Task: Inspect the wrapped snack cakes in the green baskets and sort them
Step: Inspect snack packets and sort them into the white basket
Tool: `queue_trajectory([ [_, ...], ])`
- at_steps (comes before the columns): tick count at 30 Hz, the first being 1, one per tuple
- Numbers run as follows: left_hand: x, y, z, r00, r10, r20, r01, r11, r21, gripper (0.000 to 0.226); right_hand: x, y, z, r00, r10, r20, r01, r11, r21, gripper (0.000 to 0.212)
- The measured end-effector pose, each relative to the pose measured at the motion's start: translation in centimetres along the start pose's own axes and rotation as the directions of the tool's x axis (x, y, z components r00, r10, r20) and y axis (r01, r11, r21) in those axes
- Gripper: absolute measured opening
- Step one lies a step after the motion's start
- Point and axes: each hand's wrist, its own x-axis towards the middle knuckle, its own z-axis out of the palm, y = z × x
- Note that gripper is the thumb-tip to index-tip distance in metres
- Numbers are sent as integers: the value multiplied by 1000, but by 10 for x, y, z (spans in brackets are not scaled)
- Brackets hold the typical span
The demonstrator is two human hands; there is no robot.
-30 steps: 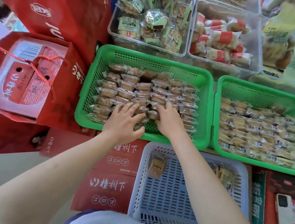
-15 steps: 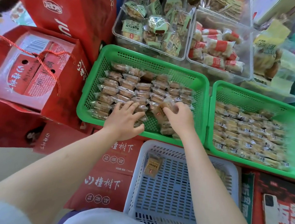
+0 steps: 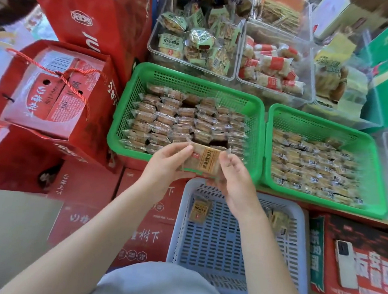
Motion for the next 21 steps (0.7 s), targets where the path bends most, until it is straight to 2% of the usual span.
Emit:
queue_trajectory([
  [2, -9, 6, -3, 996, -45, 80, 50, 997, -57, 23, -8, -1, 6, 997, -37, -67, 35, 999, -33, 40],
  [5, -18, 11, 0, 981, -68, 180, 96, 983, -155, 37, -16, -6, 14, 975, -129, -182, 123, 991, -44, 38],
  [8, -25, 9, 6, 972, -88, 219, 146, 953, -267, 38, -22, -10, 19, 916, -247, -318, 214, 968, -133, 40],
  [10, -30, 5, 12, 976, -93, 195, 151, 939, -310, 32, -26, -12, 18, 858, -336, -387, 264, 937, -228, 40],
  [12, -35, 3, 20, 995, -62, 77, 77, 976, -205, 22, -30, -15, 17, 807, -424, -411, 301, 894, -331, 34],
  [15, -38, 1, 26, 986, 80, -149, -70, 995, 66, 13, -35, -15, 14, 771, -512, -380, 333, 831, -444, 32],
  [18, -37, 2, 26, 963, 193, -187, -147, 960, 237, 14, -40, -14, 11, 758, -550, -351, 350, 797, -493, 30],
  [21, -36, 4, 26, 971, 191, -144, -147, 953, 266, 15, -38, -13, 5, 815, -434, -384, 290, 879, -380, 29],
])
